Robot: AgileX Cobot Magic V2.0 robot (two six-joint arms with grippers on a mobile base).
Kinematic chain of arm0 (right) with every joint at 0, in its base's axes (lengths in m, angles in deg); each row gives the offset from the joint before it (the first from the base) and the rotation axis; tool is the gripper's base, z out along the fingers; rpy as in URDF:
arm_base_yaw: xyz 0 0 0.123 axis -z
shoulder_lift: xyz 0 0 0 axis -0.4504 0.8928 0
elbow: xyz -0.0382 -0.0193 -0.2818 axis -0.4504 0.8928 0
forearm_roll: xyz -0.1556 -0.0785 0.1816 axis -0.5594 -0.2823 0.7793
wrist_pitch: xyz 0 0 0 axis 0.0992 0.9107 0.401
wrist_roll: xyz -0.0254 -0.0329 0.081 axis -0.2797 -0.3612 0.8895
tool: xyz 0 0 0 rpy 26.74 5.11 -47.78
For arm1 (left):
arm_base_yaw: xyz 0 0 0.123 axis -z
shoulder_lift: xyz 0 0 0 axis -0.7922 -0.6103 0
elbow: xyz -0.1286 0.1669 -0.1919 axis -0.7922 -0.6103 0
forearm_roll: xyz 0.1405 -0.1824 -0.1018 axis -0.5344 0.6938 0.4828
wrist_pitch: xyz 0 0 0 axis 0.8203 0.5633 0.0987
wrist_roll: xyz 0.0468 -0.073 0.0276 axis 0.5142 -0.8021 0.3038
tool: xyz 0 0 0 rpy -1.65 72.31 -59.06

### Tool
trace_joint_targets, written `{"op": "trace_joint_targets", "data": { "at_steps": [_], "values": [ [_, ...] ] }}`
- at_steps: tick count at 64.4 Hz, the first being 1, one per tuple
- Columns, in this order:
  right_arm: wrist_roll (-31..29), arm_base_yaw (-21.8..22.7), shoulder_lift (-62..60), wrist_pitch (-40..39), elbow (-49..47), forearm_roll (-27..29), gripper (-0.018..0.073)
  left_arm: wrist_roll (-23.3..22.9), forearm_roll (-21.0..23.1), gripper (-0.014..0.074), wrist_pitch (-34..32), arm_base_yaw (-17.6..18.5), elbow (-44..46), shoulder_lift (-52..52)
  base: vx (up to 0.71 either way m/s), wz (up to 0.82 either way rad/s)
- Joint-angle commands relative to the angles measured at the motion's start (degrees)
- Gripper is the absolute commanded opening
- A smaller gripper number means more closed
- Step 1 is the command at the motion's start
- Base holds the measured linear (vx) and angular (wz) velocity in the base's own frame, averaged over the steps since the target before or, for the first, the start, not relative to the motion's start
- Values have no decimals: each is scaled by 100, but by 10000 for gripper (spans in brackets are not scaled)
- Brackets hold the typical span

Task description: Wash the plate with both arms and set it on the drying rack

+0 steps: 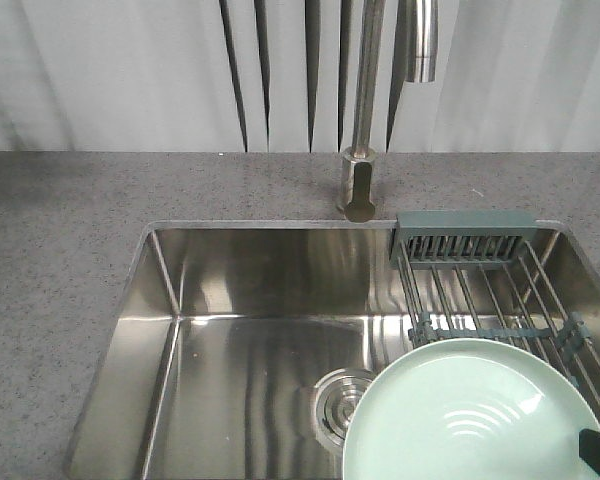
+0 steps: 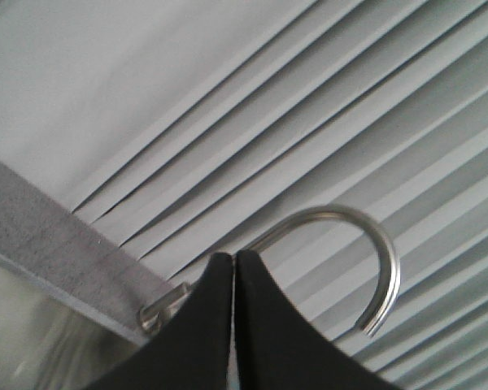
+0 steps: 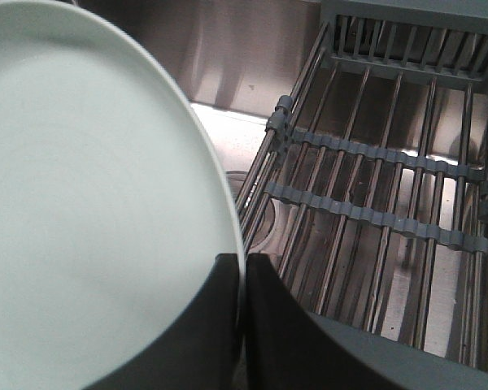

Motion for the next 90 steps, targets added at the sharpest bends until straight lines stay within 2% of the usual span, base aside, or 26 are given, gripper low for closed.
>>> {"op": "trace_joint_targets", "data": {
  "at_steps": [1, 8, 12, 16, 20, 28, 41, 48, 64, 77, 90],
  "values": [
    [-11, 19, 35, -385, -164, 45, -8, 1476, 1339, -6, 252, -1, 354, -756, 0, 0],
    [-11, 19, 35, -385, -164, 45, -8, 3073, 2945, -1, 672, -1, 370, -1529, 0, 0],
    [-11, 19, 35, -385, -164, 45, -8, 4158, 3806, 13, 934, -1, 370, -1956, 0, 0],
    [-11, 19, 35, -385, -164, 45, -8, 4891, 4623, 38, 1278, -1, 370, -2371, 0, 0],
    [-11, 19, 35, -385, -164, 45, -8, 5222, 4600, 88, 1546, -1, 504, -2780, 0, 0],
    [-11, 19, 35, -385, -164, 45, -8, 5221, 4605, 260, 2078, 138, 908, -3571, 0, 0],
    [-11, 19, 35, -385, -164, 45, -8, 5302, 4605, 575, 2130, 530, 1810, -4834, 0, 0],
    [-11, 19, 35, -385, -164, 45, -8, 5519, 4605, 660, 2170, 846, 2483, -5545, 0, 0],
    [-11, 19, 35, -385, -164, 45, -8, 5533, 4605, 635, 2232, 1431, 4055, -7209, 0, 0],
    [-11, 19, 35, -385, -164, 45, -8, 5443, 4605, 578, 2300, 1600, 5363, -8366, 0, 0],
    [-11, 19, 35, -385, -164, 45, -8, 5362, 4605, 571, 2315, 1720, 6368, -9206, 0, 0]
  ]
}}
